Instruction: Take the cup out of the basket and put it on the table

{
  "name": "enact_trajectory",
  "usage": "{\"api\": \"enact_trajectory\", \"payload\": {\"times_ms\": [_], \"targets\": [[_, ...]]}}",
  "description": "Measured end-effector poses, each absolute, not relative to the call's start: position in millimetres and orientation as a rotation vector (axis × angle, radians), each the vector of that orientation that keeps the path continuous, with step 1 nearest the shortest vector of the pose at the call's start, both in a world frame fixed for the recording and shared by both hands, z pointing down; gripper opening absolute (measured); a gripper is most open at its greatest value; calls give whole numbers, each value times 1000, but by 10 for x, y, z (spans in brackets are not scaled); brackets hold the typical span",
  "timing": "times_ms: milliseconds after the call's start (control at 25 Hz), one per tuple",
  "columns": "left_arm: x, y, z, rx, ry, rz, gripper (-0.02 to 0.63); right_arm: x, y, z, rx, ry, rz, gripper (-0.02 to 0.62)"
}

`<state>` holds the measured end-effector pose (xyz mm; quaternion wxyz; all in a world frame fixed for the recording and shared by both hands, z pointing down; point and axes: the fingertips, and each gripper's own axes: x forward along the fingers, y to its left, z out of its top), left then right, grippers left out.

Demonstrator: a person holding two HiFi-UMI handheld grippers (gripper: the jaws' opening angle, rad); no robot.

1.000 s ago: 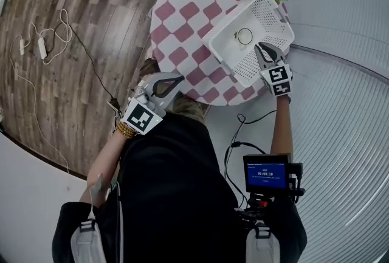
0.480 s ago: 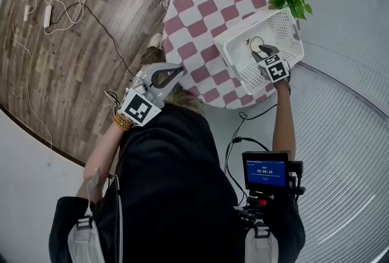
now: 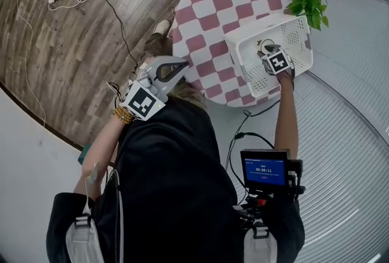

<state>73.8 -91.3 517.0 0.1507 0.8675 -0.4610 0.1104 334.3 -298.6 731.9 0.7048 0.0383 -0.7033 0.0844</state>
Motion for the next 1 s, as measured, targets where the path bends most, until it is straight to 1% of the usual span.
{"api": "enact_trajectory", "payload": {"times_ms": [120, 200, 240, 1000], "targets": [[701, -880, 5203, 2468, -1342, 331, 5, 3363, -2991, 7434, 72, -1516, 221, 145], [666, -862, 5212, 2452, -1354, 335, 5, 3381, -3008, 7483, 73, -1493, 234, 110], [647, -857, 5208, 2444, -1361, 332, 5, 3382, -3015, 7491, 75, -1488, 240, 103], [593, -775, 5338, 2377, -1407, 346, 5, 3349, -2957, 7683, 8, -1429, 227, 91]]}}
